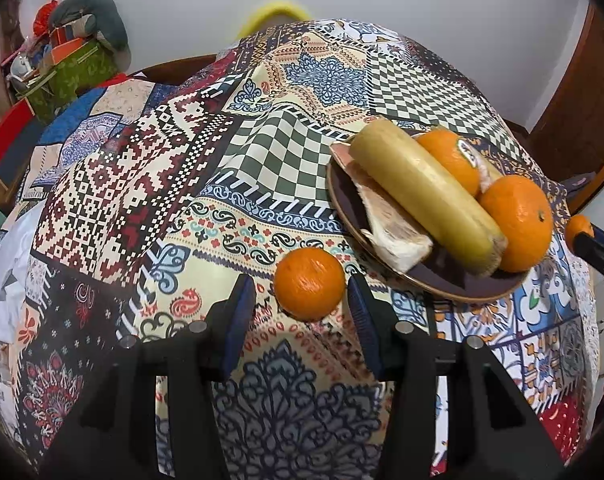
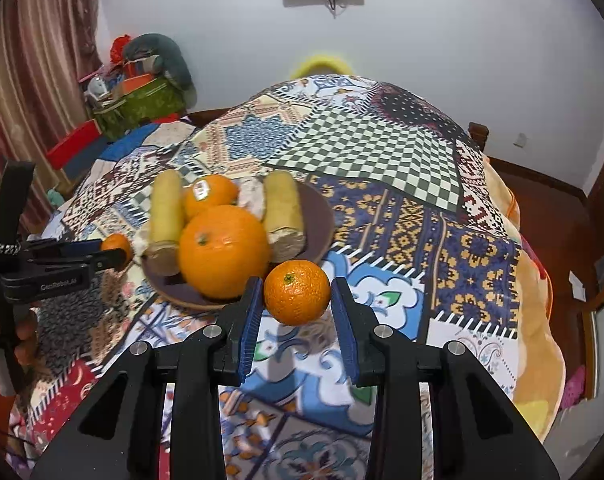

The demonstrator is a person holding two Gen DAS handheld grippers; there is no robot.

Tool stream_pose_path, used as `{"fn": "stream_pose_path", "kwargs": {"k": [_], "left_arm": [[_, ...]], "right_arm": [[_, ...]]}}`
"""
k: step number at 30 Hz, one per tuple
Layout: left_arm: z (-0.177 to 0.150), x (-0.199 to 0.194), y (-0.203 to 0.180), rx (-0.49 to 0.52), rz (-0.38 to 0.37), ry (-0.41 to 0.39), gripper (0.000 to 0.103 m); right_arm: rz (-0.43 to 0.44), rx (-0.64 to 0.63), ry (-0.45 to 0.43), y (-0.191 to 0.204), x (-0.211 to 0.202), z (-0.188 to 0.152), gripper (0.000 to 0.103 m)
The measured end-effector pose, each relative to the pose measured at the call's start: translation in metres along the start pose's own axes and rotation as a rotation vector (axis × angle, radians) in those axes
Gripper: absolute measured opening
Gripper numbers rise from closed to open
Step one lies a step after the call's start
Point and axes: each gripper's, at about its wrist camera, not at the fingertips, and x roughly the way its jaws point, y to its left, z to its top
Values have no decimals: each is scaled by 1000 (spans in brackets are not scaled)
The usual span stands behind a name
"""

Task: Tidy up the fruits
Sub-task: 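Lower both mandarins onto the plate and open both grippers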

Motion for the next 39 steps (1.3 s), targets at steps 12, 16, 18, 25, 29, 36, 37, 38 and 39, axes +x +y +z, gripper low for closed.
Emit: {"fn": "stream_pose_path", "kwargs": {"k": [12, 16, 18, 25, 29, 36, 37, 38, 39], "left_arm": [[4, -3, -4, 11, -17, -21, 36], [11, -20, -12, 15, -44, -65, 36], [16, -29, -18, 22, -63, -92, 36], [36, -44, -46, 57, -117, -151, 36], [41, -38, -60, 68, -138, -146, 36], [46, -26, -77, 89, -139, -145, 37], [46, -26, -78, 93, -136, -145, 37], [47, -25, -79, 93, -140, -143, 37], [48, -24, -79, 93, -144, -140, 37]], "right_arm": [[4, 8, -8, -9, 10, 7, 32], [2, 1, -20, -10, 11, 14, 32], [3, -1, -28, -11, 11, 17, 32], [6, -9, -42, -13, 15, 28, 32], [18, -26, -17, -11, 26, 27, 32], [51, -23, 18, -11, 40, 22, 32], [55, -22, 19, -11, 41, 22, 32], [62, -21, 22, -11, 42, 22, 32], [67, -22, 26, -11, 43, 22, 32]]}}
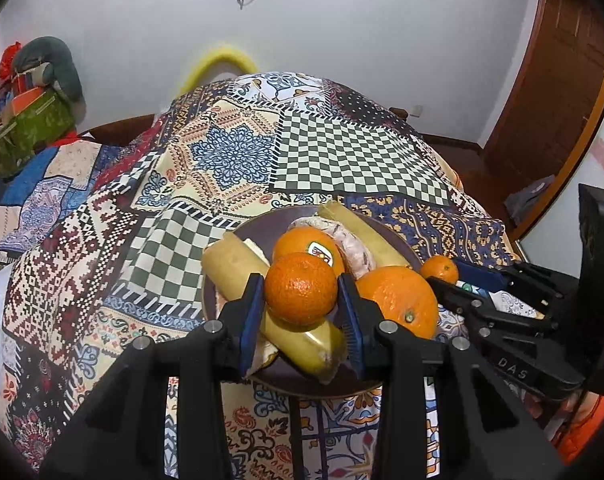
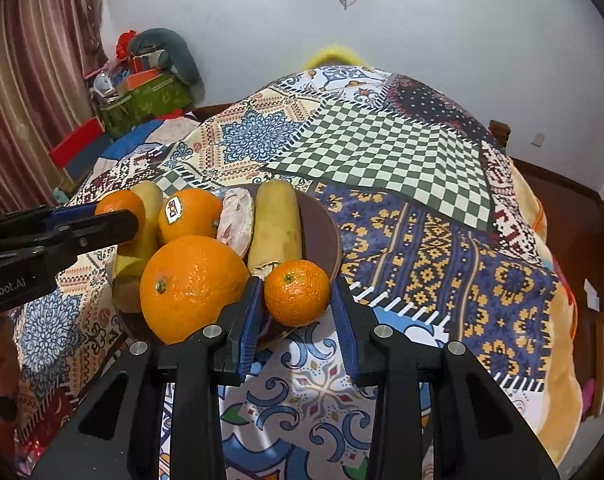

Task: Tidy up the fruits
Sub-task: 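Lower both mandarins onto the plate and open both grippers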

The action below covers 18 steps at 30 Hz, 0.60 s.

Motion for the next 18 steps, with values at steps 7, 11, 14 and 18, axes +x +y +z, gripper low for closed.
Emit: {"fn": "stream_pose_path", "kwargs": {"k": [7, 11, 14, 18], "left_arm": [[0, 5, -6, 14, -8, 6, 37], [0, 8, -8, 13, -5, 12, 36], [0, 9, -13, 33, 10, 15, 38], [-3, 7, -13, 35, 23, 21, 49]], "right_arm": [[14, 7, 13, -2, 5, -3, 32], [21, 9, 15, -4, 6, -2, 32], [20, 10, 18, -4, 6, -2, 32], [12, 23, 21, -6, 6, -1, 38]]}}
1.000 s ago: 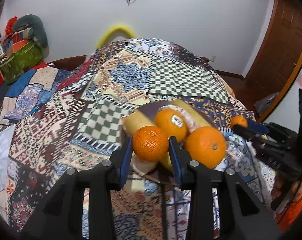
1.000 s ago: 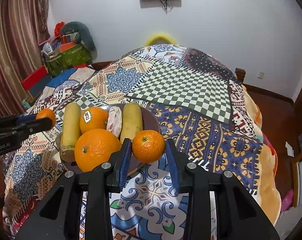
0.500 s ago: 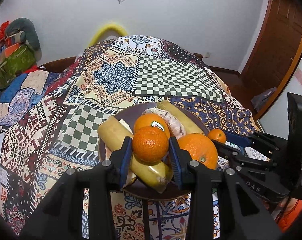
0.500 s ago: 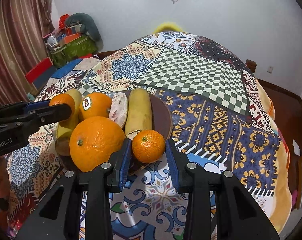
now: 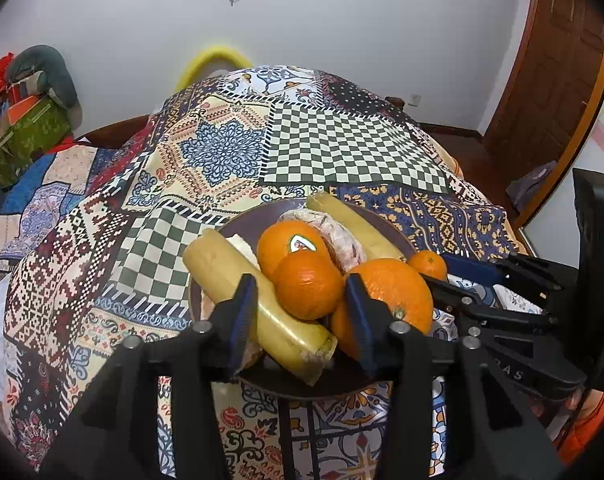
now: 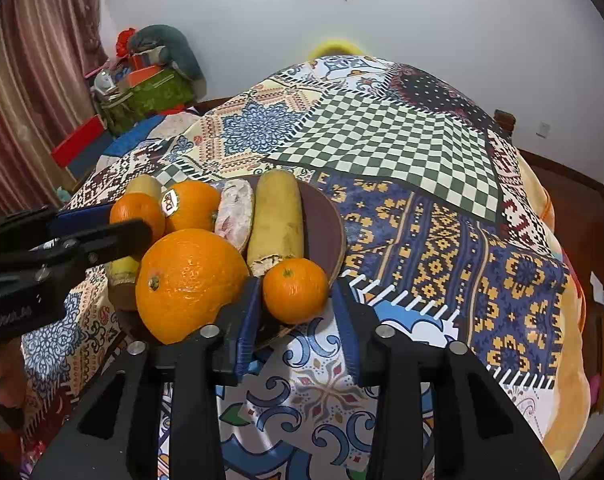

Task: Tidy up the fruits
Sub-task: 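Lower both mandarins onto the plate and open both grippers, then move both tools from the plate toward the dark red dates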

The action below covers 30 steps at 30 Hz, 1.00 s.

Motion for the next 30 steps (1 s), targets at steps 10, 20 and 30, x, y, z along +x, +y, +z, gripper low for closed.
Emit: {"fn": "stream_pose_path", "kwargs": {"k": [10, 20, 30], "left_arm": [[1, -28, 7, -29, 8, -35, 53], [-9, -76, -1, -22, 27, -77, 53], [-27, -135, -16, -24, 13, -135, 57]], "right_arm": [[-14, 10, -38, 0, -20, 2, 43], [-40, -4, -132, 18, -71, 2, 43], [-55, -30, -207, 42, -132, -17, 43]]}}
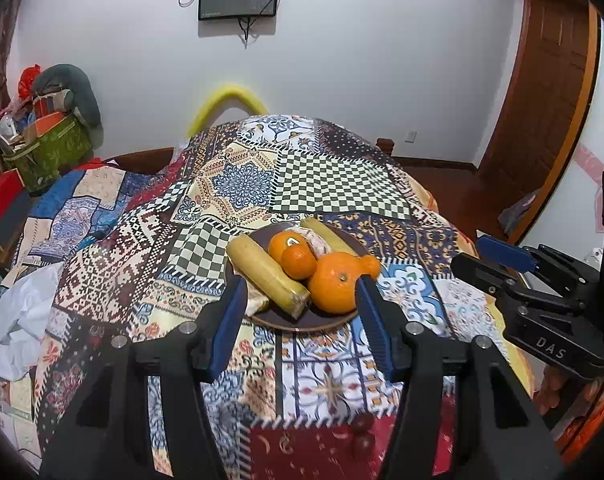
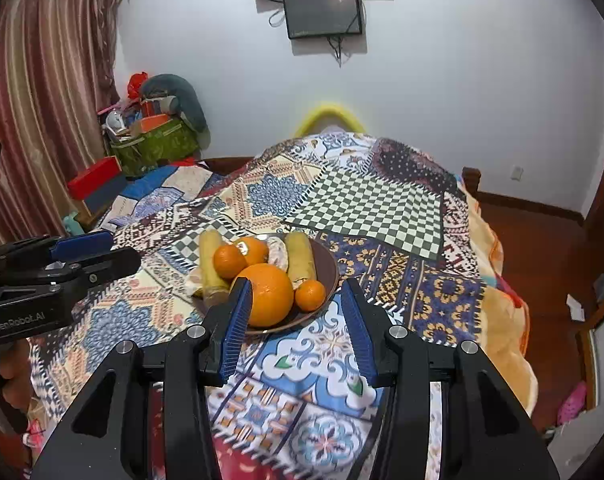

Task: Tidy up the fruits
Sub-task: 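Move both tools from the plate toward the dark red dates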

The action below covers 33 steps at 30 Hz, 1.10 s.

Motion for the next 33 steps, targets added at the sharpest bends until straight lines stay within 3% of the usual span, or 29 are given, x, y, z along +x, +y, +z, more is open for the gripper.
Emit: {"fn": "stream_pose_path", "kwargs": {"k": [10, 13, 33], "left_arm": [[-31, -35, -12, 2, -12, 14, 58], [-45, -39, -17, 9, -8, 30, 61], [-130, 25, -45, 28, -60, 276, 57]], "right_arm": [[-20, -15, -46, 14, -46, -14, 43], [-13, -9, -47, 18, -54, -21, 50], [-35, 9, 83, 18, -44, -80, 51]]}}
